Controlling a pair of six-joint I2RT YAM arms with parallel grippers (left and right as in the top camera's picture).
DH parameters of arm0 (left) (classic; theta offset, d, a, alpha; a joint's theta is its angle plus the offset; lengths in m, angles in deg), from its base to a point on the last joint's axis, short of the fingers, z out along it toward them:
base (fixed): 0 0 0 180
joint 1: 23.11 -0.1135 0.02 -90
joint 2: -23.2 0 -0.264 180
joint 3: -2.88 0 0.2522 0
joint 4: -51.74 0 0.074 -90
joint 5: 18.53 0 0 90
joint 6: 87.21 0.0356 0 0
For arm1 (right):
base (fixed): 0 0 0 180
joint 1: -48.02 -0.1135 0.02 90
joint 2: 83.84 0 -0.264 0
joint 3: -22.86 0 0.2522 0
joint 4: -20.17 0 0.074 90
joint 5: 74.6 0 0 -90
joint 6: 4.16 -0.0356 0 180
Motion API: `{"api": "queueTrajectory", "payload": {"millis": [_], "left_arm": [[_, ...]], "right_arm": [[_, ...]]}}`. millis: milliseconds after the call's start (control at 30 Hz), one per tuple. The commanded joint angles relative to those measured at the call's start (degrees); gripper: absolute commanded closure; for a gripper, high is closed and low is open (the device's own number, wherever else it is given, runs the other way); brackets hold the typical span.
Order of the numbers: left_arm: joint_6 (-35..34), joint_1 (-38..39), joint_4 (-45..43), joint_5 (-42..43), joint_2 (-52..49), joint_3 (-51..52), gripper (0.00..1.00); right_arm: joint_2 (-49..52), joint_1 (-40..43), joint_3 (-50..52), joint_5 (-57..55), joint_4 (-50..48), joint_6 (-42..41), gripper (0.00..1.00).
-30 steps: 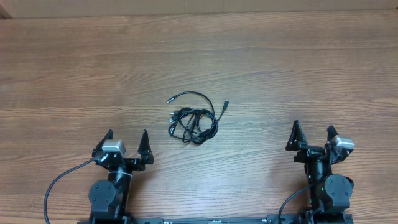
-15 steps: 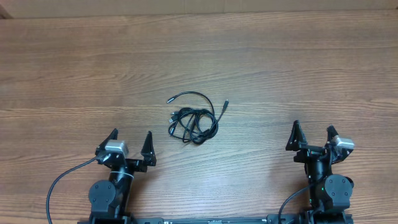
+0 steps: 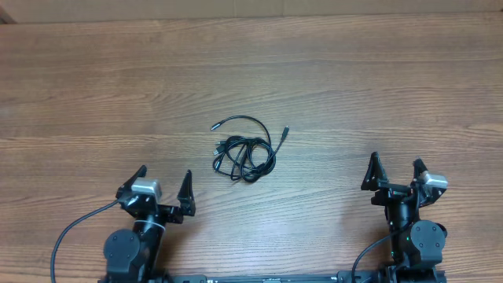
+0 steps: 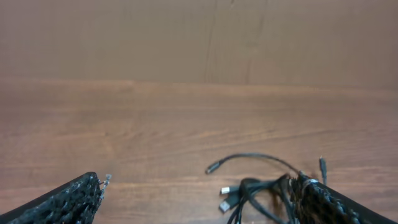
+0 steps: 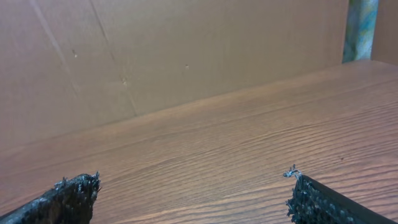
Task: Untangle cables
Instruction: 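Move the left gripper forward over the black cable bundle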
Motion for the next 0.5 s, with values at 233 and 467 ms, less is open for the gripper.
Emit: {"api": "queueTrajectory", "payload": {"millis": [233,467], "left_arm": [[2.08,-0.26,1.97,2.25,-10.49,-9.38,0.0],[4.22,-0.26,5.62,3.87,-24.04,-18.36,0.0]], "right_arm": [[-0.63,0.15,-0.02,-0.39,-0.31,0.26,0.0],[-0.63,0.15,-0.02,-0.39,-0.31,0.26,0.0]]}}
